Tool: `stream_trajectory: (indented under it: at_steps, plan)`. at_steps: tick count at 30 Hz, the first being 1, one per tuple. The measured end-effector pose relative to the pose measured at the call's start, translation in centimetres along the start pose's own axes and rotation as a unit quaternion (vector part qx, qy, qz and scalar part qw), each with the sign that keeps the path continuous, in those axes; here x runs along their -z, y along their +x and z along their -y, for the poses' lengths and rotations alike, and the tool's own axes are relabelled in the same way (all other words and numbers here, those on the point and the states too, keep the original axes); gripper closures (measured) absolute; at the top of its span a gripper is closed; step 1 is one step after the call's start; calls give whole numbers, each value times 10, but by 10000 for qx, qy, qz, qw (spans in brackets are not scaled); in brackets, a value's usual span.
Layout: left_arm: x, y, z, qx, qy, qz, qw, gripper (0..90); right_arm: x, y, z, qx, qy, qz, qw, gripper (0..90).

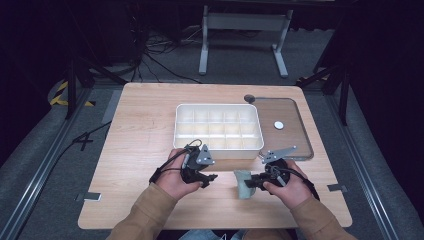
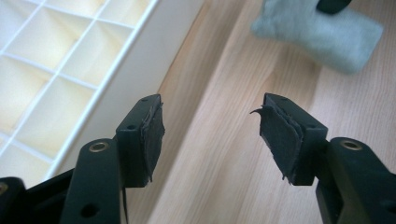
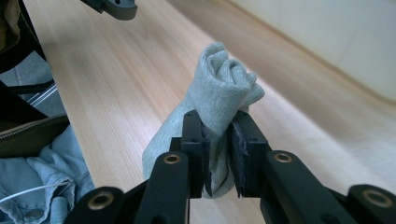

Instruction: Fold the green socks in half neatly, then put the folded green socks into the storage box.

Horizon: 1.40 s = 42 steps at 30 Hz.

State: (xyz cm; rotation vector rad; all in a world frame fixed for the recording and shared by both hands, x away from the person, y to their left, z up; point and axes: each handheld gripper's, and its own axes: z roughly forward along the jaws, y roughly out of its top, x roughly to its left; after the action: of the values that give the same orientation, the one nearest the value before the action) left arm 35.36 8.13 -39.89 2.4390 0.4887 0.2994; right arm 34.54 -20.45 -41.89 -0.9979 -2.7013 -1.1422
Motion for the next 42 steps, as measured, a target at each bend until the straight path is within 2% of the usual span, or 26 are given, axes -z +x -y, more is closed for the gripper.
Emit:
stream_trajectory:
  at_steps: [6,16,19,23,30,38,42]
  plan:
    - [12,9,3,139,24,-92,9999,408,18,-5,-15,101,-125,174,9997,775]
    - [26,19,9,374,89,-158,9991,409,39,-12,-31,111,-295,370,9988,774]
    - [29,21,11,458,97,-138,9988,408,43,-14,-36,120,-318,420,9985,774]
    - [31,23,12,472,113,-145,9987,409,46,-16,-39,116,-308,454,9984,773]
    - [36,26,14,566,89,-173,9982,405,52,-26,-48,124,-255,653,9975,770]
    - [40,30,17,612,18,-225,9979,394,57,-35,-60,337,-249,837,9956,768]
    - [42,31,21,708,29,-198,9973,398,57,-39,-67,577,-174,917,9940,768]
